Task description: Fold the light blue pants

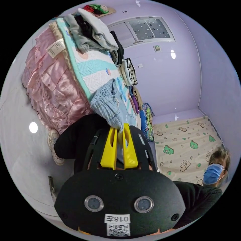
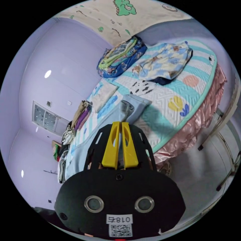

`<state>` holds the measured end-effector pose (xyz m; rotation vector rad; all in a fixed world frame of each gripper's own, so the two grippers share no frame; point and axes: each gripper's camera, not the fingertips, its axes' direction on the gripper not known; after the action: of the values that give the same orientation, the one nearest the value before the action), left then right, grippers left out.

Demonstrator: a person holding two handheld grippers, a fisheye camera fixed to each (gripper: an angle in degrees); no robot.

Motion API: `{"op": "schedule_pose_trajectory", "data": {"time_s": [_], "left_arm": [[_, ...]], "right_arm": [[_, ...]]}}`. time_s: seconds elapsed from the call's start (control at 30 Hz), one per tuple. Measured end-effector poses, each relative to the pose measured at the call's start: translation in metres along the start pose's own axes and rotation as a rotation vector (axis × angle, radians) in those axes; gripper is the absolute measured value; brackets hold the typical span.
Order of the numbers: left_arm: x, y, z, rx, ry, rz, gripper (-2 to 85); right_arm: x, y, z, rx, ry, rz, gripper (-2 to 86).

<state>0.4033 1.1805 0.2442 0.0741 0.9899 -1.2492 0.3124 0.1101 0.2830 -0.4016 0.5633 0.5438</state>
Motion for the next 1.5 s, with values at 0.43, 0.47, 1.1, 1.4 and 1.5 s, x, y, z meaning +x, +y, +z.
{"op": "schedule_pose_trajectory", "data": {"time_s": [0.43,0.47,1.1,1.4,1.5], "left_arm": [[0.023,-0.004,-0.016,-0.097,0.022,0.168,-0.8],[0.015,-0.003,-0.015,-0.127,0.003,0.162,-0.8],[0.002,-0.035,0.009,-0.097,0.262,0.197,-0.8],[-0.013,-0.051,0.038,-0.066,0.323,0.129,-0.9],[-0.025,-0.040,0.035,-0.112,0.309,0.146,-0.9]], "right_arm": [[0.039,0.052,-0.177,0.248,-0.379,0.031,-0.8],[0.053,0.065,-0.183,0.205,-0.283,0.065,-0.8],[0.024,0.102,-0.270,0.165,-0.438,-0.099,-0.8],[-0.018,0.068,-0.265,0.151,-0.486,-0.163,-0.8],[0.011,0.091,-0.265,0.107,-0.405,-0.079,-0.9]]}}
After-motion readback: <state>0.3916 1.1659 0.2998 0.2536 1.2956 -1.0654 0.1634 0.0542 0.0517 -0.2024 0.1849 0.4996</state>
